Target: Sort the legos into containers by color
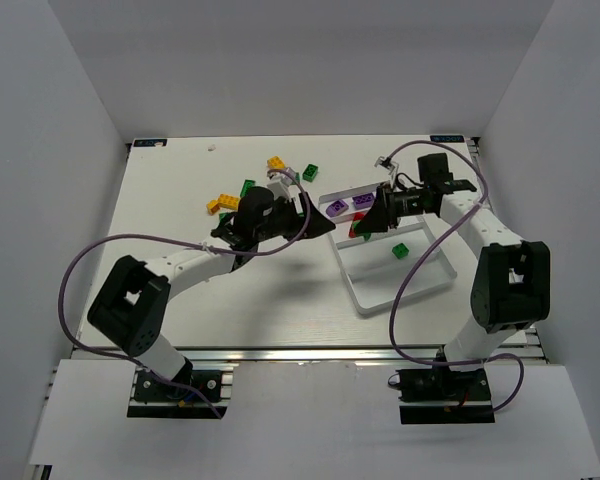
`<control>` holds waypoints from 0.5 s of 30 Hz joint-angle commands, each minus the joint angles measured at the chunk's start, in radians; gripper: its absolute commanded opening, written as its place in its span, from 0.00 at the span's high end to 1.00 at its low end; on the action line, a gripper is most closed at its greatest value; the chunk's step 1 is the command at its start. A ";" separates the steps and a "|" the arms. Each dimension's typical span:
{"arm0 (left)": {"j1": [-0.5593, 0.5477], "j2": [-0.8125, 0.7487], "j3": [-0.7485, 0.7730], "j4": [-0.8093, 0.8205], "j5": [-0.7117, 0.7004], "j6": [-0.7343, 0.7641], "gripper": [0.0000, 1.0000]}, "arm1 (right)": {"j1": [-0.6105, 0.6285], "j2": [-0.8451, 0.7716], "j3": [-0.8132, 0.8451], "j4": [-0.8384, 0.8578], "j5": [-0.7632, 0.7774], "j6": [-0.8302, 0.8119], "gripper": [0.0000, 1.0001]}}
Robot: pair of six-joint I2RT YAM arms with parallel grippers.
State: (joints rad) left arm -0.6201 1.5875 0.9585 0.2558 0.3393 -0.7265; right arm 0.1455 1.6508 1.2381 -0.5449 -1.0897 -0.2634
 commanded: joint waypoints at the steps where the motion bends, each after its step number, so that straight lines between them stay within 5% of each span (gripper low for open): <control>1: -0.004 -0.095 -0.047 0.187 0.116 -0.045 0.19 | 0.055 0.023 0.087 0.034 -0.174 0.123 1.00; 4: -0.004 -0.118 -0.082 0.270 0.161 -0.074 0.18 | 0.081 0.027 0.075 0.212 -0.246 0.338 1.00; 9: -0.004 -0.179 -0.116 0.367 0.194 -0.088 0.17 | 0.101 0.012 -0.014 0.790 -0.294 0.871 1.00; 15: -0.004 -0.237 -0.142 0.388 0.202 -0.090 0.17 | 0.120 0.024 -0.083 1.282 -0.309 1.298 1.00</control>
State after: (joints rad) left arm -0.6220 1.4082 0.8345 0.5926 0.5137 -0.8127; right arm 0.2523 1.6787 1.1759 0.3374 -1.3499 0.7055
